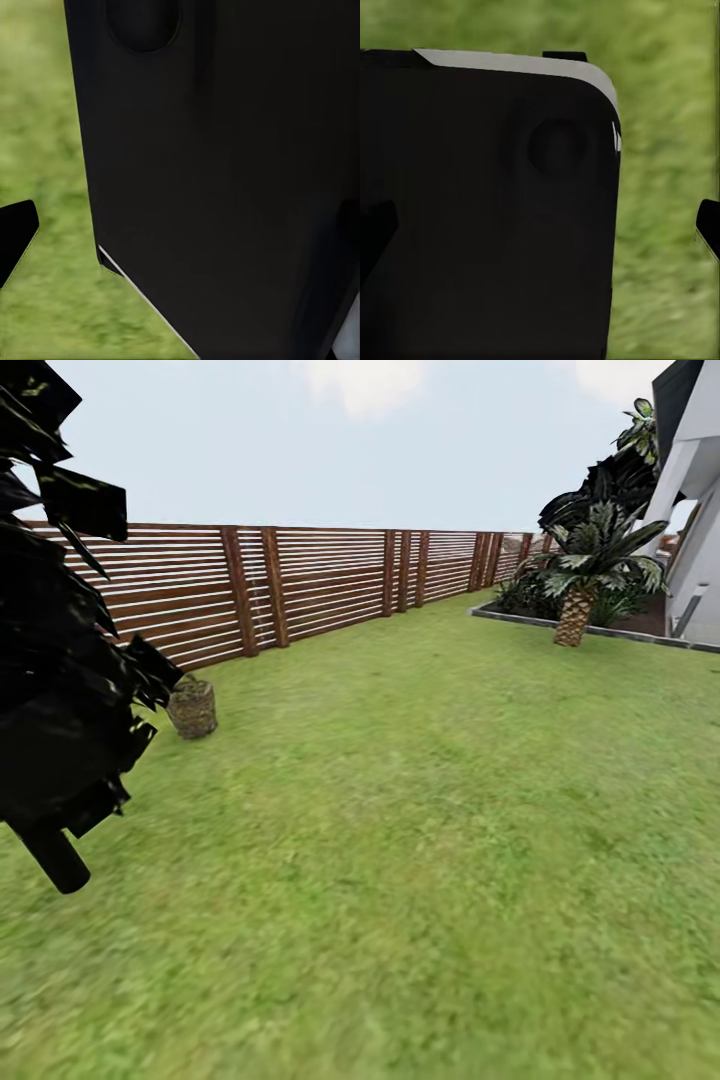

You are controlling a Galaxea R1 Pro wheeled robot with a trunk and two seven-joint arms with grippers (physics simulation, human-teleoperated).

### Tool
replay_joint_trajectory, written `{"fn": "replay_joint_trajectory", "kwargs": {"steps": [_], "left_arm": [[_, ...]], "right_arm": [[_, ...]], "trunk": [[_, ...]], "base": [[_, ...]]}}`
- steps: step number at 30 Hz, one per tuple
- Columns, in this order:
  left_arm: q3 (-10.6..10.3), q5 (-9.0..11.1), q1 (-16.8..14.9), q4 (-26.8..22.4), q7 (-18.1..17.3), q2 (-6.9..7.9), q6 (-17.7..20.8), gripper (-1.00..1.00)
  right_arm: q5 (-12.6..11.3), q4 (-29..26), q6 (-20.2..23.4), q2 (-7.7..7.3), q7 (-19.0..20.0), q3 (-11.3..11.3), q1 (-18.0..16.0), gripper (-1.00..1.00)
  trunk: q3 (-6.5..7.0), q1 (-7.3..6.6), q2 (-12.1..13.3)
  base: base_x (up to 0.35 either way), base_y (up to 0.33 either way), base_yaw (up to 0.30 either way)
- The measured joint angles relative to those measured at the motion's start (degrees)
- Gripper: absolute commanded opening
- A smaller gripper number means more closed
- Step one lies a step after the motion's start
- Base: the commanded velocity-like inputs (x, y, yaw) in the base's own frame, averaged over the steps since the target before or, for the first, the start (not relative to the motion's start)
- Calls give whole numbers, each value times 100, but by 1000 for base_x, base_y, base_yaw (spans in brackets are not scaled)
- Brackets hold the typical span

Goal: Take the three Easter eggs out of the wicker basket on the lawn in the garden, then place them on the lawn next to a single tree (choose any tree) so that all three eggs are next to the same tree and none are left in the basket.

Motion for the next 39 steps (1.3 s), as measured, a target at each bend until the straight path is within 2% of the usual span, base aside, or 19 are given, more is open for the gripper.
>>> {"fn": "replay_joint_trajectory", "kwargs": {"steps": [39], "left_arm": [[7,0,0,0,2,-3,-3,100]], "right_arm": [[0,0,0,0,0,0,0,100]], "trunk": [[0,0,0]], "base": [[338,0,0]]}}
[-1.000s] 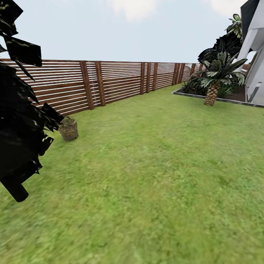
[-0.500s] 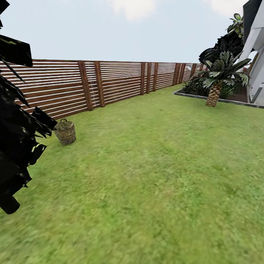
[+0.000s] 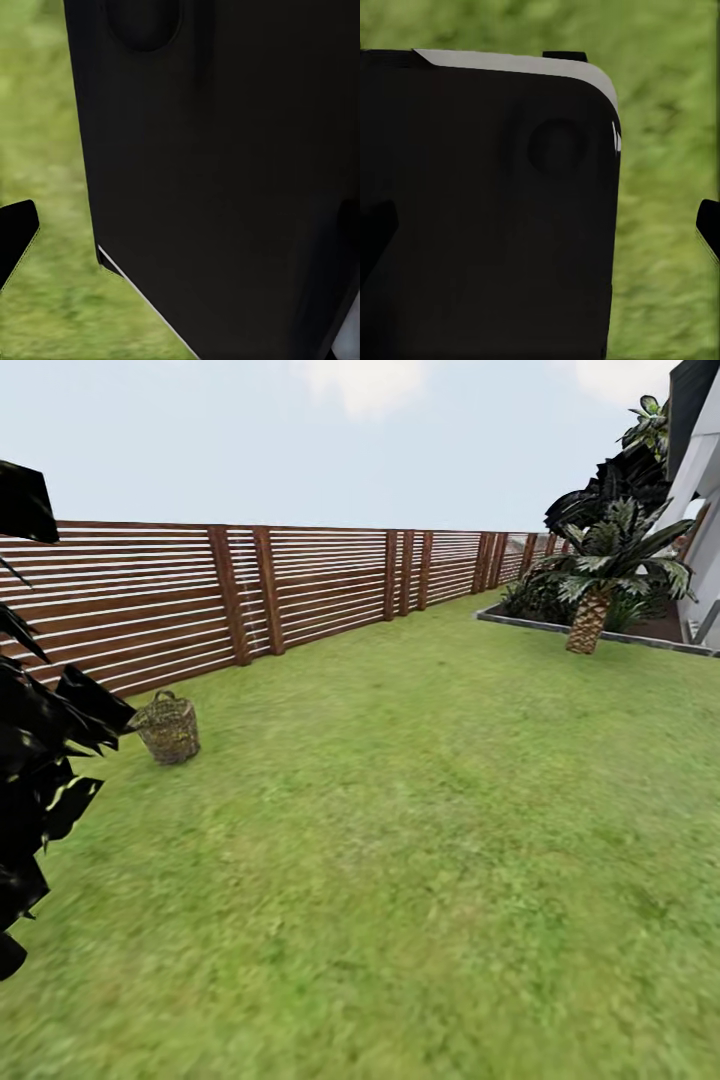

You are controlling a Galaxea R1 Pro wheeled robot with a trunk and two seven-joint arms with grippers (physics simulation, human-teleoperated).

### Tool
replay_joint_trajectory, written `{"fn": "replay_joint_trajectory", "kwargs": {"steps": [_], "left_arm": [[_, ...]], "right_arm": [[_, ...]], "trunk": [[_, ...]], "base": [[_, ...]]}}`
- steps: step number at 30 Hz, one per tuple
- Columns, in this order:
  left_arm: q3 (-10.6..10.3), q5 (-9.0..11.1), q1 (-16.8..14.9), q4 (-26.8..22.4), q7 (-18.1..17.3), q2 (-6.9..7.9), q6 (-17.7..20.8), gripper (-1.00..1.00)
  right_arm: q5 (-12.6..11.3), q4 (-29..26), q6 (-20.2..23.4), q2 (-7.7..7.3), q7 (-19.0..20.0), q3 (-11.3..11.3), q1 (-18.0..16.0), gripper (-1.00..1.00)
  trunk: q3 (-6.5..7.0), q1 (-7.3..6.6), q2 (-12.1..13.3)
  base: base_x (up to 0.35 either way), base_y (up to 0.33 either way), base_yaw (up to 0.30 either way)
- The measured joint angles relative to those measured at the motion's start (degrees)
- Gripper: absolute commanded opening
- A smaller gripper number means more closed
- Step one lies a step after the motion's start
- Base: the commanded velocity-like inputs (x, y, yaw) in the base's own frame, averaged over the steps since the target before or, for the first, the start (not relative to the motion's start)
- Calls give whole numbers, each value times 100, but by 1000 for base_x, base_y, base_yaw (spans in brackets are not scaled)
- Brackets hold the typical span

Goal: Take the three Easter eggs out of the wicker basket on the lawn in the garden, then place them on the lawn next to a single tree (choose any tree) so that all three eggs are next to the same tree and none are left in the basket.

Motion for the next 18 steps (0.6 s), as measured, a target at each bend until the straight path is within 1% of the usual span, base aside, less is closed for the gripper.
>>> {"fn": "replay_joint_trajectory", "kwargs": {"steps": [18], "left_arm": [[9,24,0,-9,0,3,-3,100]], "right_arm": [[0,0,0,0,0,-1,0,100]], "trunk": [[0,0,0]], "base": [[338,0,0]]}}
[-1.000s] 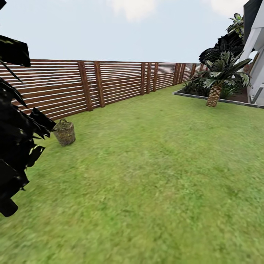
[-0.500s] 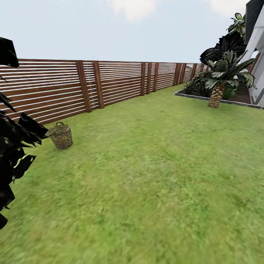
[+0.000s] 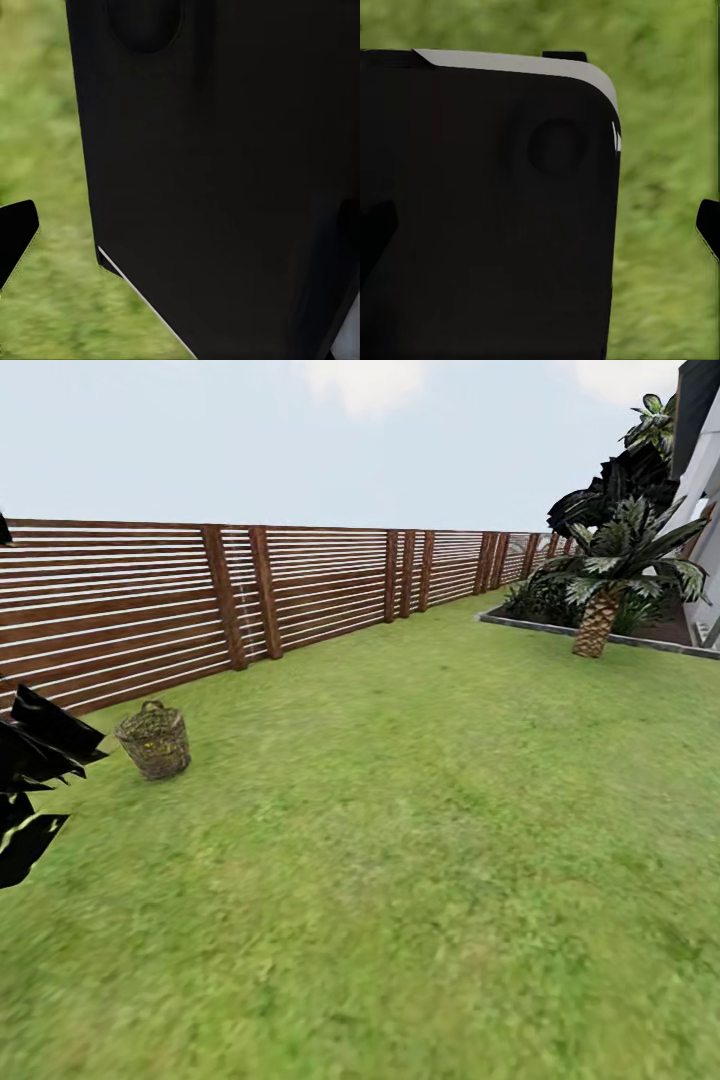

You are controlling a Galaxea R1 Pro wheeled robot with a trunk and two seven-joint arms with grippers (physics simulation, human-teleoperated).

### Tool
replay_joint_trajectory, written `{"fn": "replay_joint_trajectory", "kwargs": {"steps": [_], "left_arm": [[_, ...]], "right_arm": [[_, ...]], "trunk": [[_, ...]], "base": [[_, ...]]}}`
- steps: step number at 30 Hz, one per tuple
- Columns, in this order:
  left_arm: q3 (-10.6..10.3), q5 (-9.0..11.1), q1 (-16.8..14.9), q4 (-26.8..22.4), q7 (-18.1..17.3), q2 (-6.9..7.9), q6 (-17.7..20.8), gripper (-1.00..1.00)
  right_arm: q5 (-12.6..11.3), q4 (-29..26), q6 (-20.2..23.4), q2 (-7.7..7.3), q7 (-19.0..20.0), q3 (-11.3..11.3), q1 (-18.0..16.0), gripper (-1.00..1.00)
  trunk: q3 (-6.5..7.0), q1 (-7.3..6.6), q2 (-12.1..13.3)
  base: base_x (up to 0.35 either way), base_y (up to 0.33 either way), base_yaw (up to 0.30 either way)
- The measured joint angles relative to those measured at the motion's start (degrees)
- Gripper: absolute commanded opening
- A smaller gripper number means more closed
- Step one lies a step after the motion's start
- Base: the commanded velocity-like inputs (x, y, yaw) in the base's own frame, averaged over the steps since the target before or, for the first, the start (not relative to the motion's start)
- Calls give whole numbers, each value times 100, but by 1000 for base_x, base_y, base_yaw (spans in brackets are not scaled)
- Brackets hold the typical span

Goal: Take the three Easter eggs out of the wicker basket on the lawn in the garden, then place them on the lawn next to a single tree (choose any tree) so that all three eggs are next to the same tree and none are left in the basket.

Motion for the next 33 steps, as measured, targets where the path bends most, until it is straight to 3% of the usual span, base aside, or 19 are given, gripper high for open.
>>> {"fn": "replay_joint_trajectory", "kwargs": {"steps": [33], "left_arm": [[-9,-29,0,0,0,-17,0,100]], "right_arm": [[-16,-48,11,29,53,-8,0,100]], "trunk": [[0,0,0]], "base": [[338,0,0]]}}
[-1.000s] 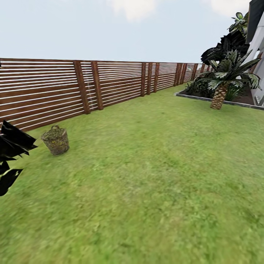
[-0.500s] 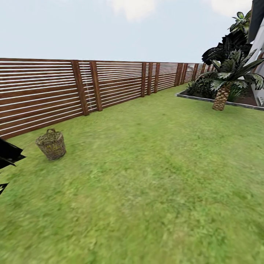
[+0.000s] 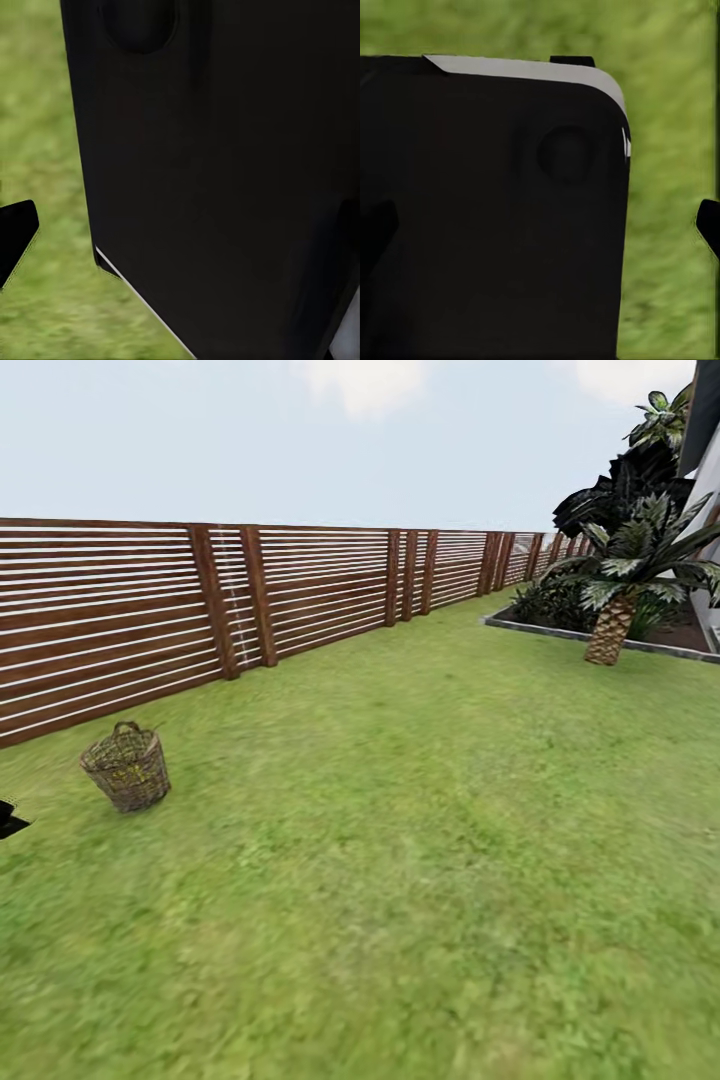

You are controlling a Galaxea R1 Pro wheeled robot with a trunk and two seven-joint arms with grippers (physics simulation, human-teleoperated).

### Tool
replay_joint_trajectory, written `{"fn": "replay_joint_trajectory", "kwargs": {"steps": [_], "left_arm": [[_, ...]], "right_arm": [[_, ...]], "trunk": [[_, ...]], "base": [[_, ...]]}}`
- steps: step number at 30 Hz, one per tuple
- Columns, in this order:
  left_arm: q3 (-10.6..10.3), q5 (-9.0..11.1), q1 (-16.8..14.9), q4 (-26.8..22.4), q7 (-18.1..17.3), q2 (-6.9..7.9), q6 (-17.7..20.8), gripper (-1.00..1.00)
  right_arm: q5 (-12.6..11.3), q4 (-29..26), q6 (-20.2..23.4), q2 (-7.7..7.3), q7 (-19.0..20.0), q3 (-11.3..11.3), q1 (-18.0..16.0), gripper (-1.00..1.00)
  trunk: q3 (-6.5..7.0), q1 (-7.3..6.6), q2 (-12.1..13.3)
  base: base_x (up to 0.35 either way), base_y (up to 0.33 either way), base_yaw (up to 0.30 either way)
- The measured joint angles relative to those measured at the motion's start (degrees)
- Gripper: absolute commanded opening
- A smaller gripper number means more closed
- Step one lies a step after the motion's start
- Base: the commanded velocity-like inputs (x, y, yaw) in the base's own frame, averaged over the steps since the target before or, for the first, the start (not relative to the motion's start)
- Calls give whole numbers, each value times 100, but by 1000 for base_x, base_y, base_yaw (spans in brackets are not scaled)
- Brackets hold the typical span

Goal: Take the three Easter eggs out of the wicker basket on the lawn in the garden, then place them on the lawn next to a single tree (choose any tree) so that all three eggs are next to the same tree and none are left in the basket.

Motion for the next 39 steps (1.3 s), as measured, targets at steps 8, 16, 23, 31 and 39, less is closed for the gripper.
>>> {"fn": "replay_joint_trajectory", "kwargs": {"steps": [8,16,23,31,39], "left_arm": [[-7,5,2,0,0,0,0,100],[-3,5,2,0,0,3,0,100],[-1,5,0,0,0,3,0,100],[-1,5,-1,0,0,8,0,100],[1,13,-1,0,0,9,0,100]], "right_arm": [[24,4,15,-36,-10,22,0,100],[20,3,-4,-37,-13,11,0,100],[-10,-56,-13,-21,-6,-14,0,100],[-8,-149,-19,-32,-5,-14,0,100],[-8,-188,-19,-33,-5,-14,0,100]], "trunk": [[0,0,0],[0,0,0],[0,0,0],[0,0,0],[0,0,0]], "base": [[338,0,0],[338,0,0],[338,0,0],[338,0,0],[338,0,0]]}}
